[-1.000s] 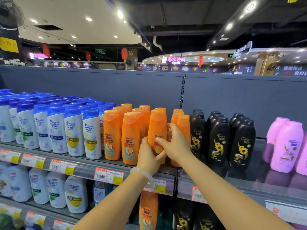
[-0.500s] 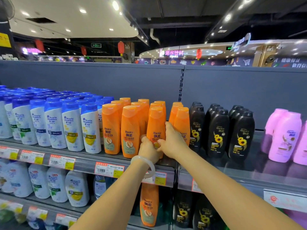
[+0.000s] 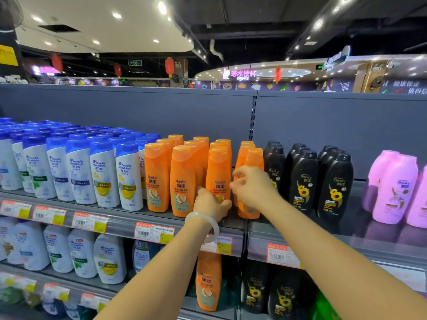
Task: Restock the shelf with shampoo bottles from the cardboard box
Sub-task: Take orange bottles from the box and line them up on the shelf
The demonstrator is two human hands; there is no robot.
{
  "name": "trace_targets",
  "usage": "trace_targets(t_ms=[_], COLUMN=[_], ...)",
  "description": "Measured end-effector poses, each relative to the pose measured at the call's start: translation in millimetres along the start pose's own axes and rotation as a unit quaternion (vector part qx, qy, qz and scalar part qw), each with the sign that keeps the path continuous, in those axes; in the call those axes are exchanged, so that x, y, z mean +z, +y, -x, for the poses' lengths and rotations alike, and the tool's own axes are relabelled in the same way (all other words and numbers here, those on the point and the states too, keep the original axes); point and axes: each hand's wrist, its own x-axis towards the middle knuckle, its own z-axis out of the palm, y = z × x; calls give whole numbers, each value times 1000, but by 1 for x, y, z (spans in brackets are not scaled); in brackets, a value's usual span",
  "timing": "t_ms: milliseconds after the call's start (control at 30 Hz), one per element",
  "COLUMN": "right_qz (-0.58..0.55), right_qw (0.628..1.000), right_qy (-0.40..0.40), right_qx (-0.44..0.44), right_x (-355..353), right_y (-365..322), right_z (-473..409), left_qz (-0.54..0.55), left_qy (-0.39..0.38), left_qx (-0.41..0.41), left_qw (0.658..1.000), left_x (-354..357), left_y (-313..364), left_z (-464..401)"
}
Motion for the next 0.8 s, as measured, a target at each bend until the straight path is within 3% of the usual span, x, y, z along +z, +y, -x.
trace_targets(t_ms=[100, 200, 433, 800], right_qz=[-24, -22, 71, 46], right_qw=[989, 977, 982, 990], right_qy=[142, 212, 167, 75], right_qx=[-20, -20, 48, 112], right_x=[-22, -33, -9, 13], right_y=[11, 21, 29, 58], right_z=[-3, -10, -18, -17], left_qz=[-33, -54, -129, -168], left_qy=[31, 50, 70, 48], left_qx=[-14, -13, 4, -6], left_qw=[999, 997, 989, 985], left_x=[3, 8, 12, 11], left_y=[3, 6, 6, 0], left_z=[11, 18, 15, 9])
